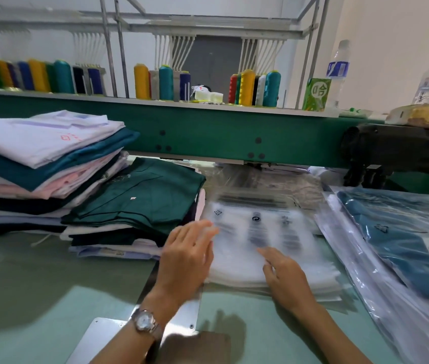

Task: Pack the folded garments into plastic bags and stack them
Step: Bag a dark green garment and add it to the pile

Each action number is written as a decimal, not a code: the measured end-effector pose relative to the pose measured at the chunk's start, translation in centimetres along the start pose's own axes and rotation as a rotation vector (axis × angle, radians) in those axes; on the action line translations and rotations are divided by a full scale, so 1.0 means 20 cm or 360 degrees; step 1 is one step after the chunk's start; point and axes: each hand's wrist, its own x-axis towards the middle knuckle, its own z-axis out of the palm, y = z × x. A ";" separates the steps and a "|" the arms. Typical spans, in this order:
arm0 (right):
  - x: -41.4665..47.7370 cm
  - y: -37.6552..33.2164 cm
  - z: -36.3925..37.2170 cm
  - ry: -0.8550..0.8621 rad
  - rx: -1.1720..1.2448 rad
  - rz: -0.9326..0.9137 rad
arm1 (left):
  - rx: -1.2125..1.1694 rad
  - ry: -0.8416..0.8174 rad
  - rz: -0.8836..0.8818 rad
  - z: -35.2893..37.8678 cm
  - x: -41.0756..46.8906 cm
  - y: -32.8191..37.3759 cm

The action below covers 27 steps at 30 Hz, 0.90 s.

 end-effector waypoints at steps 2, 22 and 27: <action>-0.01 0.00 0.00 -0.0022 -0.0001 0.0006 | 0.0194 -0.0149 -0.0122 -0.05 0.04 -0.13; -0.04 -0.08 -0.06 0.0077 0.0186 -0.0044 | -0.0017 -0.0087 -0.0705 -0.21 0.35 -0.46; -0.01 -0.15 -0.04 0.0284 0.0641 -0.0020 | 0.0093 0.0009 -0.0632 -0.22 0.45 -0.31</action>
